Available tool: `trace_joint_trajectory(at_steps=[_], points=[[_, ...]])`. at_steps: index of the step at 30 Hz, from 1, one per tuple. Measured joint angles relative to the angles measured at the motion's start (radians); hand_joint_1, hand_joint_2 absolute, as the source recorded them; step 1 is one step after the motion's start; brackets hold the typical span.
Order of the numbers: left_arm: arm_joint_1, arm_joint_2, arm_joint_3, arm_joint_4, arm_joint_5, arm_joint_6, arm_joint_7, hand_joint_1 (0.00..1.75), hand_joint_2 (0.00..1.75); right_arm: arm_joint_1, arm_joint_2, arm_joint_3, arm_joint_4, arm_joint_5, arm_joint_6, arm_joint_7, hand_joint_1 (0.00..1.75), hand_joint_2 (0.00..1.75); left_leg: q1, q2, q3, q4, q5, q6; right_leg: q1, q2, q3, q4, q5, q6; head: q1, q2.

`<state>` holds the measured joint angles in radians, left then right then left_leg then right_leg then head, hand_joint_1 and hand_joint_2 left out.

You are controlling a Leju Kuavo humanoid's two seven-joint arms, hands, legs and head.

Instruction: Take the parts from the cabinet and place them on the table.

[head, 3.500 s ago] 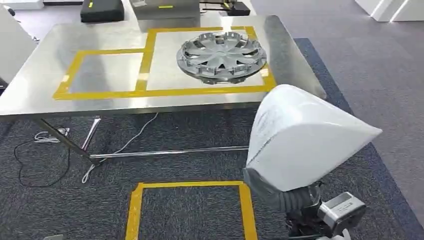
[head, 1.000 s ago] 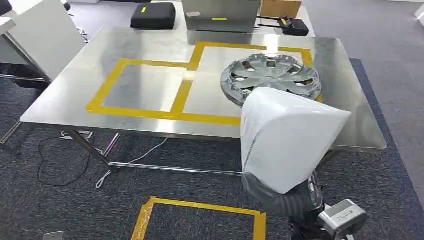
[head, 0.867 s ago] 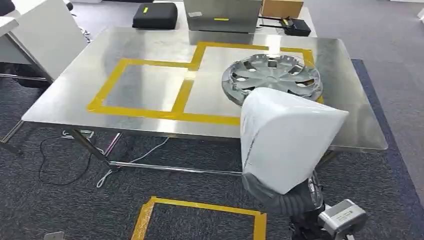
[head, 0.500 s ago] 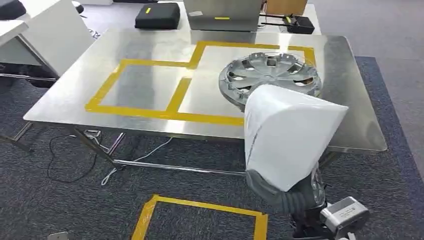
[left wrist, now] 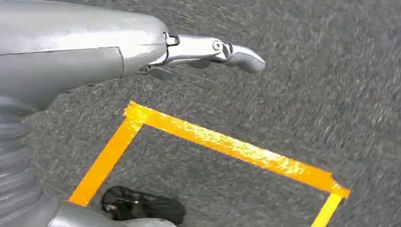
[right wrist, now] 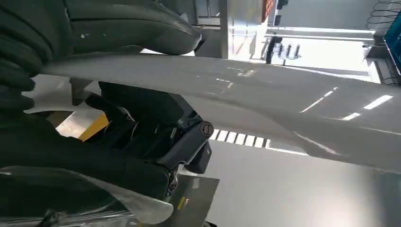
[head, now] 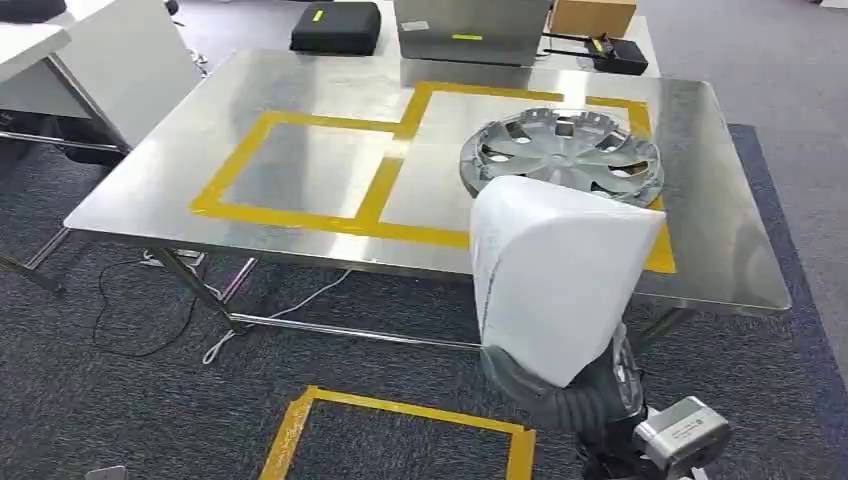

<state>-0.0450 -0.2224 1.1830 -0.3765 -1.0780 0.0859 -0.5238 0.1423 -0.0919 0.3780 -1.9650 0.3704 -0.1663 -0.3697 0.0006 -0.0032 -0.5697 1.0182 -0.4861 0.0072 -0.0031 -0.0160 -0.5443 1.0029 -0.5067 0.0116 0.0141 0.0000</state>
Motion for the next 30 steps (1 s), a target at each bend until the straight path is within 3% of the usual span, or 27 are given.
trace_joint_trajectory(at_steps=[3,5,9,11,12,15,16,17,18,19,20,21,22,23,26,27,28,30], points=[[-0.001,-0.001,-0.004,0.0,0.001,-0.003,0.0,0.0,1.75,0.0,0.0,0.0,0.0,0.001,-0.001,-0.001,1.75,1.75,-0.001,0.0,0.0,0.001,-0.001,0.003,-0.001,0.001,0.001,-0.004,0.003,0.005,-0.001,0.0],[0.0,-0.001,-0.004,-0.001,0.002,-0.005,0.0,0.0,1.75,0.0,0.0,0.0,0.0,0.001,-0.002,-0.002,1.75,1.75,-0.005,0.0,-0.001,0.008,-0.004,0.013,-0.005,0.0,0.003,-0.009,0.006,0.019,-0.001,0.0],[0.0,0.0,-0.004,-0.001,0.002,-0.005,0.0,0.0,1.75,0.001,0.0,0.0,0.0,0.003,-0.005,-0.003,1.75,1.75,-0.009,0.0,-0.003,0.007,-0.004,0.023,-0.008,-0.001,0.004,-0.012,0.008,0.027,-0.002,0.0],[0.0,-0.003,-0.005,-0.001,0.002,-0.006,-0.001,0.0,1.75,0.001,0.0,0.0,-0.004,0.004,-0.007,-0.003,1.75,1.75,0.004,0.001,0.007,-0.016,0.009,0.035,-0.007,0.002,-0.004,-0.007,0.0,0.034,-0.001,0.0],[-0.001,-0.004,-0.005,-0.001,0.002,-0.006,-0.002,0.0,1.75,0.001,0.0,-0.001,-0.005,0.004,-0.008,-0.005,1.75,1.75,0.004,0.001,0.01,-0.02,0.01,0.038,-0.007,0.008,-0.016,0.021,-0.023,0.034,0.001,0.0],[-0.002,-0.003,-0.006,-0.002,0.002,-0.006,-0.002,0.0,1.75,0.004,0.0,-0.001,-0.005,0.004,-0.01,-0.005,1.75,1.75,0.005,0.001,0.007,-0.02,0.011,0.042,-0.012,0.013,-0.132,0.258,-0.13,0.04,0.006,0.0],[-0.001,-0.003,-0.006,-0.002,0.002,-0.006,-0.002,0.0,1.75,0.005,0.0,-0.001,-0.005,0.004,-0.01,-0.005,1.75,1.75,0.005,0.001,0.007,-0.02,0.01,0.041,-0.013,0.012,-0.157,0.303,-0.136,0.042,0.007,0.0],[-0.001,-0.003,-0.006,-0.002,0.002,-0.006,-0.002,0.0,1.75,0.006,0.0,-0.002,-0.005,0.004,-0.011,-0.005,1.75,1.75,0.007,0.0,0.009,-0.02,0.008,0.038,-0.016,0.012,-0.158,0.296,-0.115,0.044,0.006,0.0],[-0.001,-0.004,-0.007,-0.002,0.002,-0.006,-0.002,0.0,1.75,0.006,0.0,-0.002,-0.005,0.004,-0.012,-0.005,1.75,1.75,0.009,-0.001,0.011,-0.019,0.006,0.034,-0.019,0.012,-0.135,0.245,-0.077,0.046,0.006,0.0],[-0.001,-0.005,-0.007,-0.002,0.002,-0.006,-0.002,0.0,1.75,0.006,0.0,-0.001,-0.005,0.004,-0.012,-0.005,1.75,1.75,0.013,-0.004,0.015,-0.016,0.002,0.028,-0.023,0.012,-0.091,0.153,-0.025,0.049,0.006,0.0],[-0.001,-0.005,-0.008,-0.002,0.002,-0.006,-0.002,0.0,1.75,0.006,0.0,-0.001,-0.005,0.004,-0.012,-0.005,1.75,1.75,0.015,-0.005,0.017,-0.014,-0.001,0.023,-0.026,0.012,-0.058,0.086,0.006,0.05,0.006,0.0],[-0.001,-0.005,-0.008,-0.002,0.002,-0.006,-0.002,0.0,1.75,0.006,0.0,-0.002,-0.005,0.004,-0.012,-0.005,1.75,1.75,0.016,-0.006,0.018,-0.01,-0.005,0.018,-0.029,0.013,-0.034,0.037,0.025,0.053,0.007,0.0],[-0.001,-0.003,-0.008,-0.002,0.002,-0.006,-0.002,0.0,1.75,0.005,0.0,-0.002,-0.004,0.004,-0.012,-0.005,1.75,1.75,0.014,-0.007,0.017,-0.008,-0.008,0.011,-0.027,0.019,-0.02,0.018,-0.001,0.057,0.007,0.0],[-0.002,-0.002,-0.008,-0.002,0.002,-0.006,-0.002,0.0,1.75,0.005,0.0,-0.001,-0.005,0.004,-0.012,-0.005,1.75,1.75,0.009,-0.009,0.011,0.004,-0.012,0.003,-0.023,0.023,-0.012,0.008,0.001,0.044,0.009,0.0],[-0.001,-0.002,-0.009,-0.002,0.003,-0.006,-0.002,0.0,1.75,0.007,0.0,-0.002,-0.005,0.004,-0.013,-0.005,1.75,1.75,0.013,-0.009,0.013,-0.004,-0.007,-0.01,-0.018,0.022,-0.017,0.016,0.0,0.021,0.004,0.0],[-0.002,-0.002,-0.01,-0.003,0.003,-0.006,-0.003,0.0,1.75,0.007,0.0,-0.002,-0.005,0.004,-0.013,-0.005,1.75,1.75,0.016,-0.009,0.011,-0.001,-0.016,-0.016,-0.024,0.021,-0.012,0.011,0.001,0.012,0.004,0.0],[-0.002,-0.002,-0.01,-0.003,0.003,-0.006,-0.003,0.0,1.75,0.007,0.0,-0.002,-0.005,0.004,-0.015,-0.006,1.75,1.75,0.016,-0.005,0.004,0.023,-0.031,-0.02,-0.024,0.019,-0.009,0.011,-0.001,0.007,0.001,0.0],[-0.002,-0.003,-0.012,-0.003,0.003,-0.006,-0.003,0.0,1.75,0.006,0.0,-0.003,-0.005,0.005,-0.014,-0.006,1.75,1.75,0.017,-0.005,-0.064,0.167,-0.099,-0.025,-0.021,0.014,-0.004,0.011,-0.007,-0.003,-0.002,0.0]])
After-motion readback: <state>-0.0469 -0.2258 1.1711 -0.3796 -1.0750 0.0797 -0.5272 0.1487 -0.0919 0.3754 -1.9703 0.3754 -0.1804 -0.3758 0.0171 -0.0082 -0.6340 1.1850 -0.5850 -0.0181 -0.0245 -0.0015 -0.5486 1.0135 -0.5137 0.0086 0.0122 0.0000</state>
